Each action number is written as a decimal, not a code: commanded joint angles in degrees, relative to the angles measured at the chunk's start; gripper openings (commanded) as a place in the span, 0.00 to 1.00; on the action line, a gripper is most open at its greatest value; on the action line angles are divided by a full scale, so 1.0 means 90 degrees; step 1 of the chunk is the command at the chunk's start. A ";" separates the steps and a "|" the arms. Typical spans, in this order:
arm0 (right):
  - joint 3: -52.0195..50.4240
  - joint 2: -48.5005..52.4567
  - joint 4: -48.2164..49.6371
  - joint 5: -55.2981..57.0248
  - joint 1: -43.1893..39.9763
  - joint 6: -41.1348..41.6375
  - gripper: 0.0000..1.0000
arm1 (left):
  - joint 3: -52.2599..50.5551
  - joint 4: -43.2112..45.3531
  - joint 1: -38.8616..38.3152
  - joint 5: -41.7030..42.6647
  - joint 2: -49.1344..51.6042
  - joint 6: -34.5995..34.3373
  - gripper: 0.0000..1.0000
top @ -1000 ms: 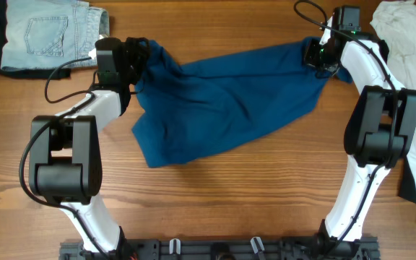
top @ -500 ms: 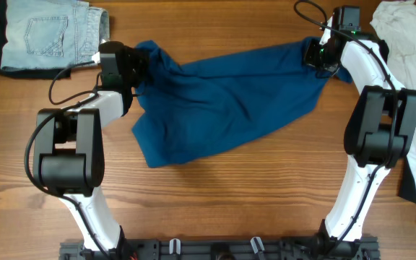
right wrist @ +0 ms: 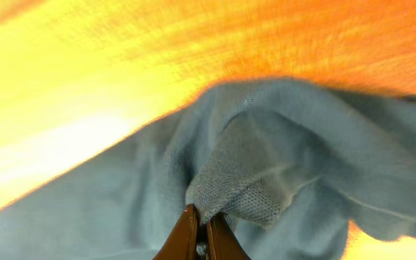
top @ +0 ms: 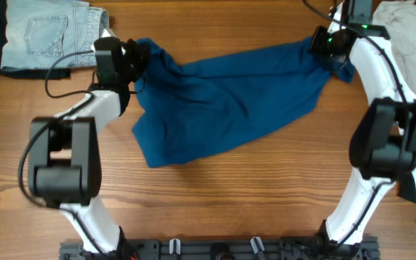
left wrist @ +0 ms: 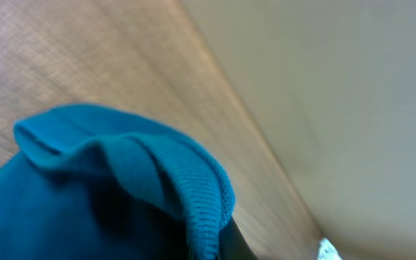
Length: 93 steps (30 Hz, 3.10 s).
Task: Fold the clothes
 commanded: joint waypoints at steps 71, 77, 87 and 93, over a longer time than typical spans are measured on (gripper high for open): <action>0.0614 -0.1105 -0.1855 0.0036 -0.0019 0.0058 1.00 | 0.3959 -0.6178 -0.1540 -0.1695 -0.0187 0.3398 1.00; 0.0335 -0.1073 -0.3016 -0.0299 0.0015 -0.0010 0.99 | 0.3959 -0.7990 -0.1790 -0.0233 -0.0583 0.3398 1.00; -0.1137 -0.0984 -0.2387 -0.0865 0.0148 0.0345 0.89 | 0.3857 -0.9996 -0.3019 -0.0214 -0.0542 0.3427 1.00; -0.1834 -0.0772 -0.1632 -0.1149 0.0170 0.0466 0.84 | 0.3497 -0.9918 -0.3900 -0.0457 -0.0299 0.3412 1.00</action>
